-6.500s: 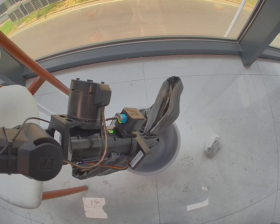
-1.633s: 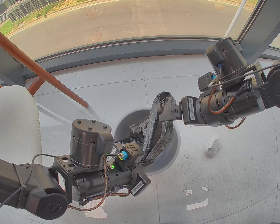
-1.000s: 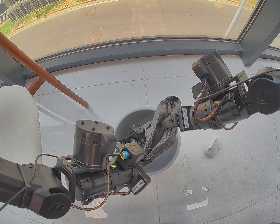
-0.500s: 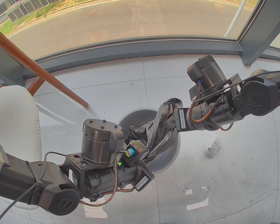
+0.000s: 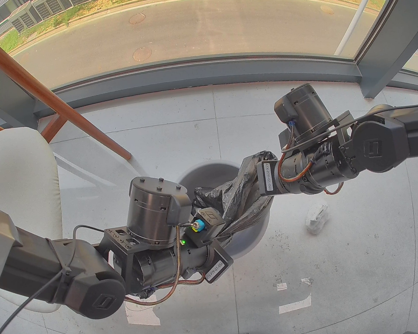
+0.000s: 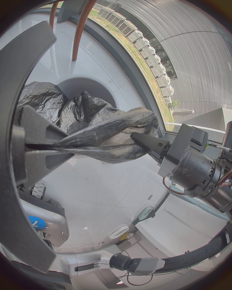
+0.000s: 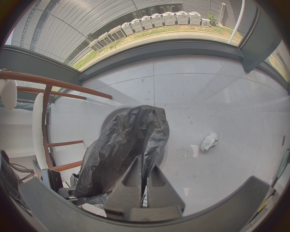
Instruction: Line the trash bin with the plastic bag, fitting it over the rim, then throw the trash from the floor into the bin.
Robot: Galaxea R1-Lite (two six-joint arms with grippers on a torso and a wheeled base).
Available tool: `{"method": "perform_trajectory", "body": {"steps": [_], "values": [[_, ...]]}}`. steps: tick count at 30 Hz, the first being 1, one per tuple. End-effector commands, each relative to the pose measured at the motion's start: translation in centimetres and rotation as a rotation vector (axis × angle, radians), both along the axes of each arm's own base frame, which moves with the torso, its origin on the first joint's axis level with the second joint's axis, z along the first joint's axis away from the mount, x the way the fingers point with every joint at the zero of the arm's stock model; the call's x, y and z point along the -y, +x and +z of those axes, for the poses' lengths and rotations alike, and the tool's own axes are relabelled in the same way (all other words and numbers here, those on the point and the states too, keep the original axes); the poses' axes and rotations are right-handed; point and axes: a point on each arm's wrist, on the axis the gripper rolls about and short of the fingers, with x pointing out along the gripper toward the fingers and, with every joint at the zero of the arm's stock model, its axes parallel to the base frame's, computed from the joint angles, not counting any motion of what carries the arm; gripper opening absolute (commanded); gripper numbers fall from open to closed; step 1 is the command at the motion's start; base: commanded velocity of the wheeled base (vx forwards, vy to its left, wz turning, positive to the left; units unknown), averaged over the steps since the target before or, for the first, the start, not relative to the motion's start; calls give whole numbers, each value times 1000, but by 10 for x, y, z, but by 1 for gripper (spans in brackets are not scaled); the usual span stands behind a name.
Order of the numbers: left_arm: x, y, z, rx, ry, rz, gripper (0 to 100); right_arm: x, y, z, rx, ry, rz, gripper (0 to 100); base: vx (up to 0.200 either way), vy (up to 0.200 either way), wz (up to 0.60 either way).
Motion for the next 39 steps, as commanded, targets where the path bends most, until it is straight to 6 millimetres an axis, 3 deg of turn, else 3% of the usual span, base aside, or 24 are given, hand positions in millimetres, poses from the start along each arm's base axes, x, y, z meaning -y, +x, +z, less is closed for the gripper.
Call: {"method": "perform_trajectory", "body": {"steps": [1,12,19,20,39], "values": [[3,2,-5,-5,11,6,0,-1,2,-6,-11,-14,0,0,0,0,0],[21,11,-17,-9,19,-8,0,10,11,-7,-14,-20,-31,0,0,0,0],[21,11,-18,-9,22,-2,0,20,17,-7,-1,-54,-26,0,0,0,0],[21,11,-17,-5,15,-2,100,21,18,-7,0,-57,-23,0,0,0,0],[18,18,-15,-23,-24,45,100,21,17,-8,0,-62,-22,0,0,0,0]]}}
